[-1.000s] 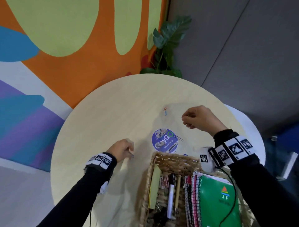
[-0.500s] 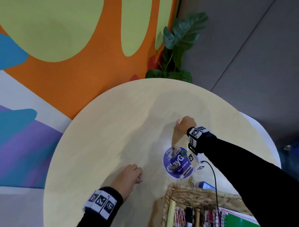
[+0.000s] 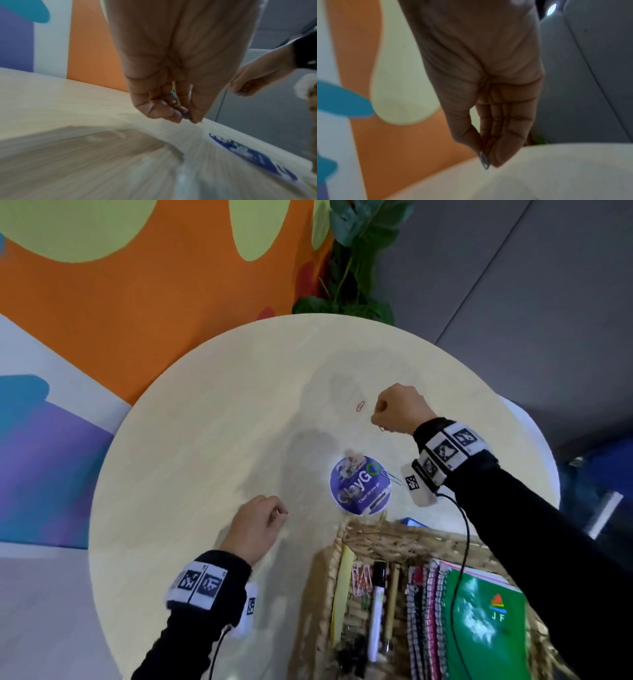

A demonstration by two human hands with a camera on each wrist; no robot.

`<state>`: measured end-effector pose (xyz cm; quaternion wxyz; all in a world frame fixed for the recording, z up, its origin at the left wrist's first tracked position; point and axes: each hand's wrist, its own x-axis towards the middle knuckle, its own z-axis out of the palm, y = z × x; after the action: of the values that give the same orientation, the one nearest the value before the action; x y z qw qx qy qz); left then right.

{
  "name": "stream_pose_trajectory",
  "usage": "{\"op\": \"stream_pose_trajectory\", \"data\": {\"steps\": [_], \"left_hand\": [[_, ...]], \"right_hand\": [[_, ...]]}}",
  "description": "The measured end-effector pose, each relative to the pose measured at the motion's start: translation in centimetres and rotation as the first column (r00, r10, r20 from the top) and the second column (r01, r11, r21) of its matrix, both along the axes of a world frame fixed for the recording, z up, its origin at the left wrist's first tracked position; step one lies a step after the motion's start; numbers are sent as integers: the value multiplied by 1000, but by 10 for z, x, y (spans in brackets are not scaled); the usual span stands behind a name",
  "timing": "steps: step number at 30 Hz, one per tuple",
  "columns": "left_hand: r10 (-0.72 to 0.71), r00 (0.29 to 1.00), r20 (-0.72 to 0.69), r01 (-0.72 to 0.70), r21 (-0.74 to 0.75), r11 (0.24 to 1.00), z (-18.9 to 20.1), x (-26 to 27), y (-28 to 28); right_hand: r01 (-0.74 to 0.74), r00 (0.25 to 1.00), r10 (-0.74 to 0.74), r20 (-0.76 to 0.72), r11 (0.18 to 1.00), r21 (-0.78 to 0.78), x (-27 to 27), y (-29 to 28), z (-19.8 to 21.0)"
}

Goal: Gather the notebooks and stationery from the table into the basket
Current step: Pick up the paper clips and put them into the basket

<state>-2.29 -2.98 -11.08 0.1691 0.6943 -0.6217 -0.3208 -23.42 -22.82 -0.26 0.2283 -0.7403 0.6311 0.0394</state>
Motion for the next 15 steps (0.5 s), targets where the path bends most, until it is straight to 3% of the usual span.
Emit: {"op": "stream_pose_trajectory", "data": {"steps": [4,6,11,15], "left_hand": [[81,997,-14,-81,-20,996,25,-9,12],[109,994,-23,-110,-50,993,41,-16,16],[160,978,-132,-182,-176,967,90,-36,26],[117,974,-195,-150,-166,975,129,-56,44]], "right_hand": [[-44,966,36,257,999,26,-23,88,52],[-97,954,69,293,992,82,-31,130,54],[-222,973,196,123,943,248,-31,195,0],[-177,983,183,1,949,259,-27,207,-46]]}}
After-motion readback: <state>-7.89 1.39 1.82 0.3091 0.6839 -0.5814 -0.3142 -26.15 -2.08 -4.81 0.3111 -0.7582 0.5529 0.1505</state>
